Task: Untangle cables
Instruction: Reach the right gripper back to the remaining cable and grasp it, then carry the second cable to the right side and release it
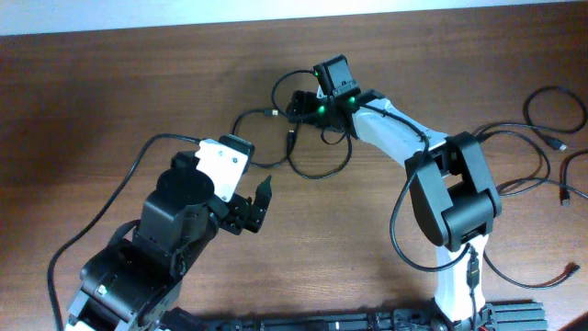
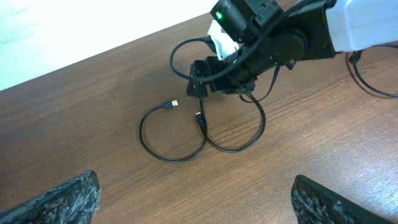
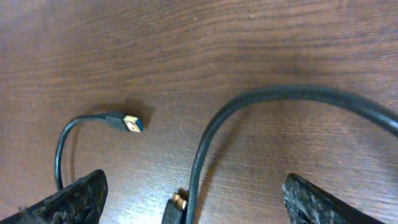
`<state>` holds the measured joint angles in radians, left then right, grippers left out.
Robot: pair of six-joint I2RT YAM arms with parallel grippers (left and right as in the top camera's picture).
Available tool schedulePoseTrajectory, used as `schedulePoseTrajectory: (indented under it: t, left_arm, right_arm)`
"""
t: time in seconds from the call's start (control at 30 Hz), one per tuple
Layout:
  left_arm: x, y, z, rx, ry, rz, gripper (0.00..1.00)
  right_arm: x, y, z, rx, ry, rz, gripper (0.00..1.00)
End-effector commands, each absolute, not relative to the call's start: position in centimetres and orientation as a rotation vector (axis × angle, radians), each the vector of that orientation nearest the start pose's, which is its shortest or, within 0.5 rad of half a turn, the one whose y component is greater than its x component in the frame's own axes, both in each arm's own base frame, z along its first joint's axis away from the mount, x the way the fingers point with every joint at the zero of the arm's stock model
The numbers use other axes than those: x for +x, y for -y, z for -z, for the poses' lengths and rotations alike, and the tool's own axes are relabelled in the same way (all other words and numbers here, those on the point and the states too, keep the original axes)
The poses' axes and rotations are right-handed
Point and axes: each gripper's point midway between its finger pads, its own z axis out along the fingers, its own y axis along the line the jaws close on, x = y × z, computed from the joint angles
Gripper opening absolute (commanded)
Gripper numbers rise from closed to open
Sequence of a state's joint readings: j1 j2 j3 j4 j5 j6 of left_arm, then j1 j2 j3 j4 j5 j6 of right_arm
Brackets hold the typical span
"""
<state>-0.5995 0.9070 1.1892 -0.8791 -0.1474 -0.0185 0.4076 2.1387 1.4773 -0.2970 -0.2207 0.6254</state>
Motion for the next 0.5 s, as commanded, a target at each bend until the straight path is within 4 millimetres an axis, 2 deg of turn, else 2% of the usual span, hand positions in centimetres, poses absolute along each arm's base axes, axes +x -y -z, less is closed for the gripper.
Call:
schedulePoseTrajectory:
  t: [0.0,0.23,0.33,0.43,0.47]
  left_arm:
    - [24.5,13.3,-31.3,0.540,-2.087,0.177,0.99]
    - [24.5,13.3,-31.3,0.540,-2.087,0.177,0.99]
    - [24.5,13.3,-31.3,0.541,-2.087,0.177,0.99]
    - [24.5,13.3,-31.3,0.541,-2.087,0.177,0.99]
    - [24.5,13.3,-31.3,0.541,-2.087,0.177,0.99]
  right_arm:
    - [46.7,-24.5,-2.2,0.239,-2.625,-0.674,0.89]
    - [46.6,-25.1,0.4,0.226,-2.642,-0.714,0.89]
    - [46.6,-26.4,2.1,0.206,-2.645,-0.825,0.87]
    - [46.5,-27.3,3.3,0.256,-2.649,-0.907,0.76]
    - [46.6,-27.4,3.4,0.262,-2.642,-0.920,0.67]
